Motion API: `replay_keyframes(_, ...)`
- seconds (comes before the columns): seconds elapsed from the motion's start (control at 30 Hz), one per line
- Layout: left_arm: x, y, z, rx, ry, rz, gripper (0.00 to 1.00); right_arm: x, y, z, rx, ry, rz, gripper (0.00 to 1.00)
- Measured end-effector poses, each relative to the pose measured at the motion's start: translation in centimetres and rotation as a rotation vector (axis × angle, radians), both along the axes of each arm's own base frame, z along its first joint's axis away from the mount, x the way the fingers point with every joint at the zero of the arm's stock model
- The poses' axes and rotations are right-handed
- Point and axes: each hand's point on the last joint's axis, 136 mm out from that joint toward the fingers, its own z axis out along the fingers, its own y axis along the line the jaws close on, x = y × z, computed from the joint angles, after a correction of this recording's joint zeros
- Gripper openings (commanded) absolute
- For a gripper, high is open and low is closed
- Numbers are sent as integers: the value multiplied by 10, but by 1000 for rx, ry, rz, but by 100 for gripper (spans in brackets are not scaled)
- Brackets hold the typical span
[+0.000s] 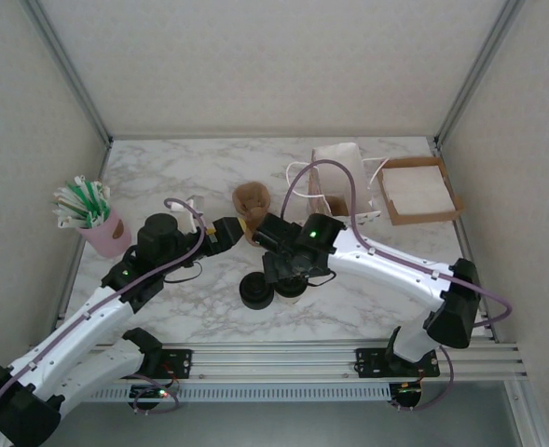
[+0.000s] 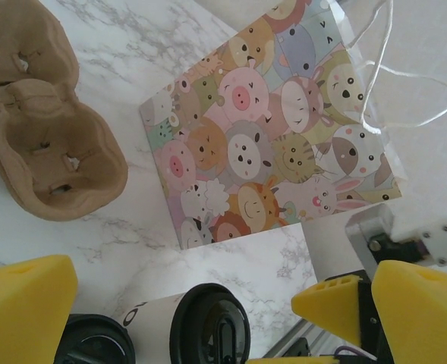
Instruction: Pack the takeout coffee
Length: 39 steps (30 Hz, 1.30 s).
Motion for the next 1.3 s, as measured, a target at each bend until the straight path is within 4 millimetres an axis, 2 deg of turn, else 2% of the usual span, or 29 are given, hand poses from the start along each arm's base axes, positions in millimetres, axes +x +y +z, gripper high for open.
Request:
replay_keyframes(0.47, 0, 6, -7, 6, 8, 3, 100, 5, 11, -27, -73, 41, -26, 85)
replay_keyframes(0.77, 0, 8, -11, 6, 15, 4, 100, 5, 12, -32, -78, 54, -41, 83)
replay_keyframes(1.03, 0, 8, -11, 4, 16, 2, 100, 0, 4, -47, -105, 81, -52, 81)
replay_keyframes(1.3, -1, 6, -12, 2, 20, -10, 100, -1, 7, -53, -89, 93, -52, 78)
